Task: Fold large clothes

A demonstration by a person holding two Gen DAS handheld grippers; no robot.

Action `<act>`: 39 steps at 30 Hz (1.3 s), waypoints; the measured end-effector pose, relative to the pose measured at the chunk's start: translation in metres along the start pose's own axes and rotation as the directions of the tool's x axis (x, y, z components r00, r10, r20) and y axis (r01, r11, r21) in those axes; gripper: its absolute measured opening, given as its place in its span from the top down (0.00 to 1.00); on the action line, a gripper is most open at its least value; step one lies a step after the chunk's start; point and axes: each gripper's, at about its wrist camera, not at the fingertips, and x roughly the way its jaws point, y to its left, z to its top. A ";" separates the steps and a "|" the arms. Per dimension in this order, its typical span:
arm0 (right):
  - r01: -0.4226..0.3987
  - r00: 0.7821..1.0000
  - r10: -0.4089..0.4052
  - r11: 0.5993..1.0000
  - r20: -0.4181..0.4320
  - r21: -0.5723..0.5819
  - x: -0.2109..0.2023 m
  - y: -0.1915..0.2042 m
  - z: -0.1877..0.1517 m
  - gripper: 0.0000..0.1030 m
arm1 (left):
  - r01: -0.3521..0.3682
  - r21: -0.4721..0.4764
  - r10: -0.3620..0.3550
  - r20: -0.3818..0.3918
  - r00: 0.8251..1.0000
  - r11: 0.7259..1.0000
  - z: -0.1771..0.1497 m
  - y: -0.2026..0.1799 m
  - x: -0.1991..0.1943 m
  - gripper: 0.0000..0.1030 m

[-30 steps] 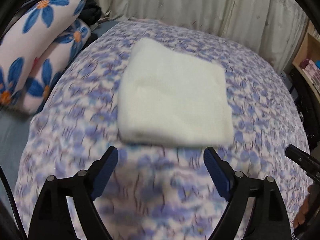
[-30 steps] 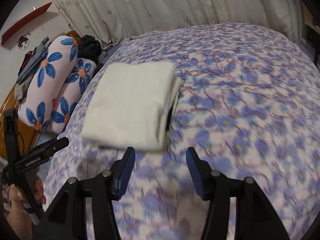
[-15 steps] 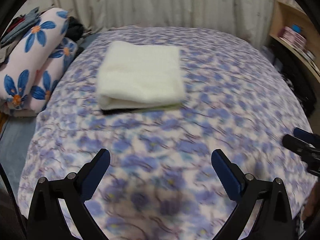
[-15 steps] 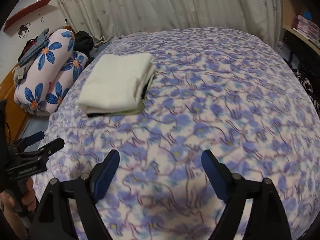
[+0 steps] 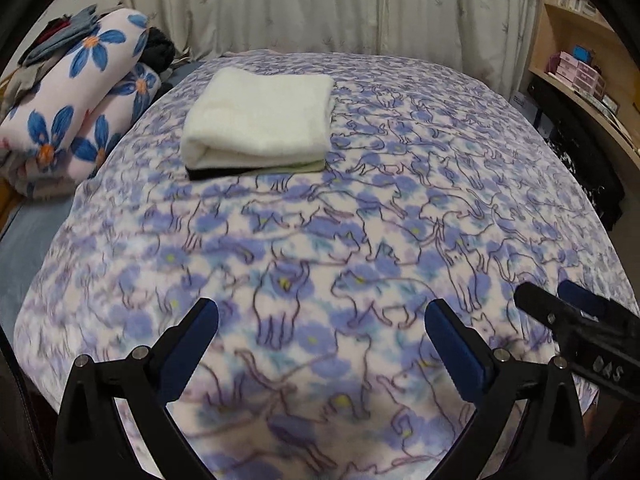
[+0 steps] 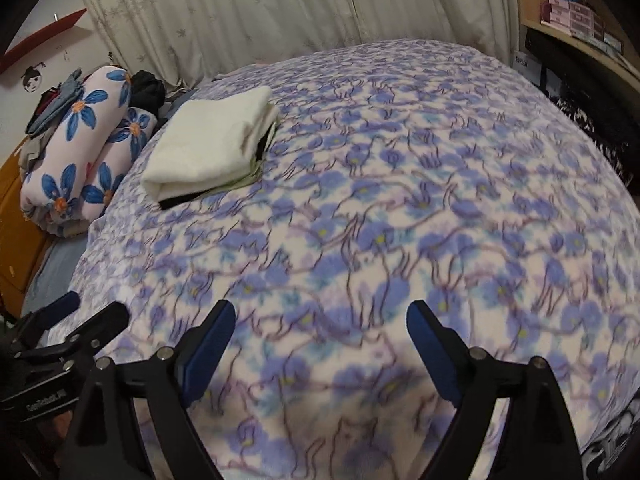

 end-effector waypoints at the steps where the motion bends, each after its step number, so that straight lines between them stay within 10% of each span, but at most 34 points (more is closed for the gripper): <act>1: -0.001 1.000 0.001 1.000 0.007 0.002 -0.003 0.000 -0.004 0.13 | -0.001 -0.009 0.001 -0.003 1.000 1.000 -0.004 0.001 0.000 0.01; 39: 0.006 0.997 -0.002 0.999 0.082 -0.050 -0.051 0.005 -0.030 0.13 | -0.022 -0.022 0.023 0.043 0.999 1.000 -0.024 -0.015 -0.046 0.01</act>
